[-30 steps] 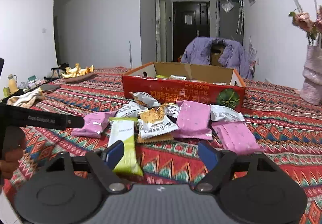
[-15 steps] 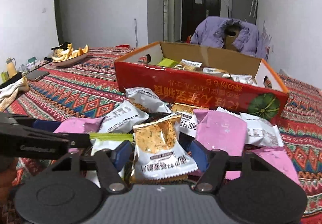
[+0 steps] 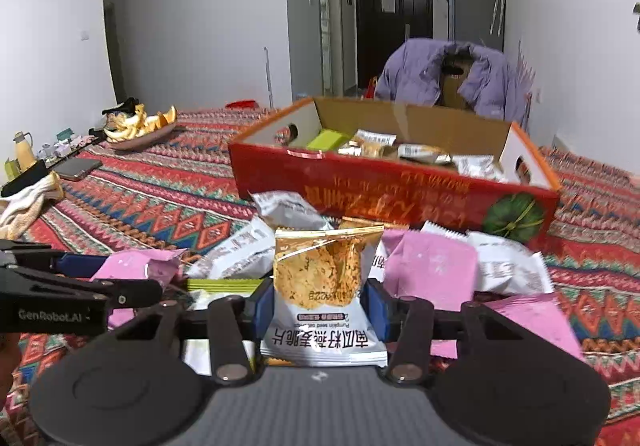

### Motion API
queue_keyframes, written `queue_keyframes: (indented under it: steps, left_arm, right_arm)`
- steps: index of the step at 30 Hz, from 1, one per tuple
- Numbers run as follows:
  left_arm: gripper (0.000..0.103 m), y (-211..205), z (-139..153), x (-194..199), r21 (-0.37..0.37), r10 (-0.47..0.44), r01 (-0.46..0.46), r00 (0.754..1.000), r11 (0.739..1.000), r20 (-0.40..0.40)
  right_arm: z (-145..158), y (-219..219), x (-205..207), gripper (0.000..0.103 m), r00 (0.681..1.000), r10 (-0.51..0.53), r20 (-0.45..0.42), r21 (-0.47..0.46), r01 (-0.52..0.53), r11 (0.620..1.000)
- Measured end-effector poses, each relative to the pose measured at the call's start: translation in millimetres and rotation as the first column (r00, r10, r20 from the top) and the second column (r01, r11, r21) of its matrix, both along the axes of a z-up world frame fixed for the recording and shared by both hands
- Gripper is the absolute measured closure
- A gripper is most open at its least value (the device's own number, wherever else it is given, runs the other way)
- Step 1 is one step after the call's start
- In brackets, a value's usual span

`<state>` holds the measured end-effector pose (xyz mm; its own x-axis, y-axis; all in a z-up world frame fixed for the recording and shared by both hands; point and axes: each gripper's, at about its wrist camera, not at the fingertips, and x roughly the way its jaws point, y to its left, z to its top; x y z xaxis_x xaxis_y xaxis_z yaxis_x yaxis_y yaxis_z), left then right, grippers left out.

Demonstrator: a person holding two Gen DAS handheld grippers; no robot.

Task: Organize snacks
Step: 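Grasp the pink packet with the left gripper while the right grasps a cracker bag, then carry both packets into the cardboard box and open both grippers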

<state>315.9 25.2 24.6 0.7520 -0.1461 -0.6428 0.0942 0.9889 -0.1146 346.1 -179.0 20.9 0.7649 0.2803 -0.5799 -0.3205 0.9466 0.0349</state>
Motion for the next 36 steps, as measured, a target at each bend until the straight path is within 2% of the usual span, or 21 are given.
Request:
queue_keyframes:
  steps: [5, 10, 14, 21, 29, 36]
  left_arm:
    - [0.040, 4.4, 27.1, -37.6, -0.033, -0.033, 0.035, 0.998, 0.999, 0.050]
    - [0.040, 2.7, 49.0, -79.4, -0.014, -0.050, 0.051, 0.993, 0.999, 0.110]
    - [0.040, -1.0, 61.4, -109.4, -0.052, -0.048, 0.055, 0.989, 0.997, 0.142]
    - [0.040, -9.2, 83.9, -144.7, -0.055, -0.063, 0.075, 0.979, 0.996, 0.195]
    - [0.040, -17.1, 113.8, -133.1, -0.062, -0.107, 0.124, 0.968, 0.990, 0.226]
    - [0.040, -26.5, 153.8, -68.5, -0.080, -0.183, 0.205, 0.958, 0.975, 0.222]
  right_arm:
    - [22.0, -12.9, -41.4, 0.056, 1.000, 0.011, 0.029, -0.007, -0.011, 1.000]
    - [42.4, -31.3, -86.5, 0.056, 0.997, -0.015, 0.079, -0.022, 0.017, 1.000]
    - [57.2, -42.6, -121.1, 0.056, 0.992, -0.026, 0.126, -0.015, 0.029, 0.999]
    - [74.2, -52.2, -160.7, 0.056, 0.982, 0.023, 0.186, -0.056, -0.013, 0.998]
    - [99.6, -68.3, -160.6, 0.056, 0.968, 0.054, 0.244, -0.077, -0.037, 0.996]
    - [139.4, -92.7, -103.6, 0.055, 0.970, 0.082, 0.231, -0.028, -0.077, 0.997]
